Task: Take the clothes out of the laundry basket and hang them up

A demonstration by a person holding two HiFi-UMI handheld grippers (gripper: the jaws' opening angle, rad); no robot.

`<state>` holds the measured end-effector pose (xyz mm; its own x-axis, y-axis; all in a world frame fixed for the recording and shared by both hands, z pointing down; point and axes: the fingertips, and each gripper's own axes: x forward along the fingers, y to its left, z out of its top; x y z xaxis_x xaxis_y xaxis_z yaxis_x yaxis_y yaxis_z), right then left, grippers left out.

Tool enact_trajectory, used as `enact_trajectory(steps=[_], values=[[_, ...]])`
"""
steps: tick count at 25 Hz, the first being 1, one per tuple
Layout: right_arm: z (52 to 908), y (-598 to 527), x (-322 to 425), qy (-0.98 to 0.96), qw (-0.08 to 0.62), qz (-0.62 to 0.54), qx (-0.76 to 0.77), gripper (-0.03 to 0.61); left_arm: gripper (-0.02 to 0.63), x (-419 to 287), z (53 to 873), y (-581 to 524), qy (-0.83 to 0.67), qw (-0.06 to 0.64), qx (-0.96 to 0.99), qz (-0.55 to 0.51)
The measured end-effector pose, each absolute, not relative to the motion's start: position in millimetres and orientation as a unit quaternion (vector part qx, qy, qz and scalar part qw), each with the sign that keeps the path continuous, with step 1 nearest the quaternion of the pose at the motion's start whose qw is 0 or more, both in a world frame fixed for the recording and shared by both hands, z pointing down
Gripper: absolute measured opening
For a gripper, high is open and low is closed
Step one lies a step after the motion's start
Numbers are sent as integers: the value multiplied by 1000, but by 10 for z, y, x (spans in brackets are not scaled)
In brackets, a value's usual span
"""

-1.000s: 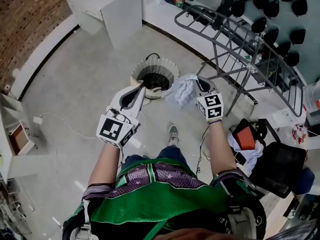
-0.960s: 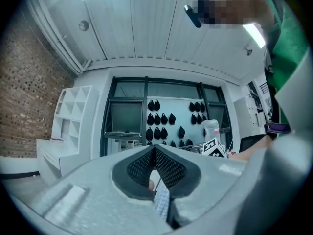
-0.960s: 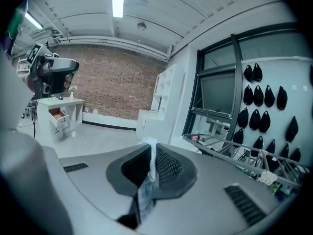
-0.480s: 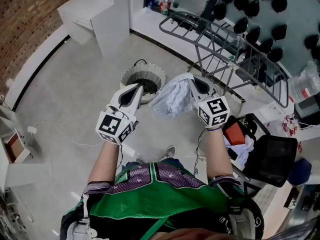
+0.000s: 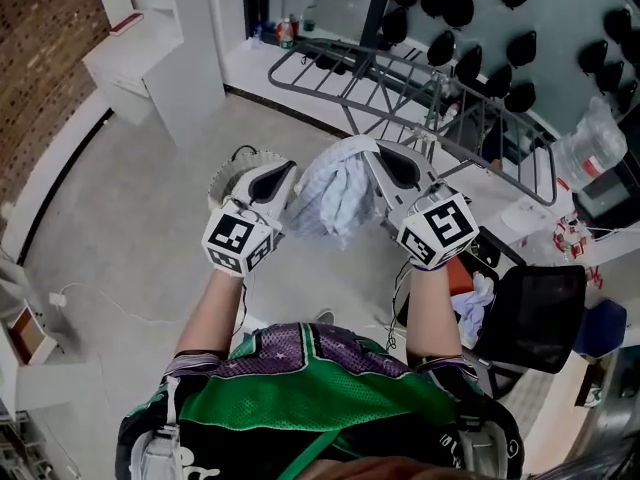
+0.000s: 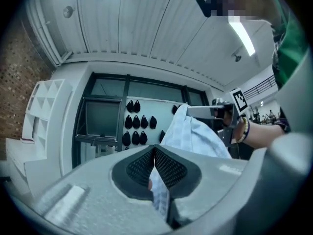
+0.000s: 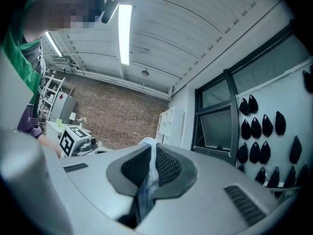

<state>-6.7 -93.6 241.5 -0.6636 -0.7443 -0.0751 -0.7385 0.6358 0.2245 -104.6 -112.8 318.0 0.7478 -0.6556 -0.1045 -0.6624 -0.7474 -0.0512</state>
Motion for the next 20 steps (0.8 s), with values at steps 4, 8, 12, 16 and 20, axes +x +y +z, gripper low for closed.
enact_trajectory(steps=[4, 8, 12, 16, 20], values=[[2210, -1008, 357, -898, 0, -137, 418, 14, 18, -446, 3143, -1228, 316, 44, -947, 43], [2166, -1081, 780, -893, -11, -135, 429, 13, 18, 20, 3171, -1284, 296, 36, -953, 47], [2115, -1122, 1128, -888, -15, -140, 439, 14, 18, 420, 3208, -1256, 268, 37, -962, 42], [2070, -1185, 1456, -882, -27, -137, 450, 14, 19, 770, 3265, -1241, 229, 33, -972, 31], [2113, -1316, 1645, -875, -26, -133, 465, 14, 67, 1063, 3347, -1229, 177, 37, -983, 19]])
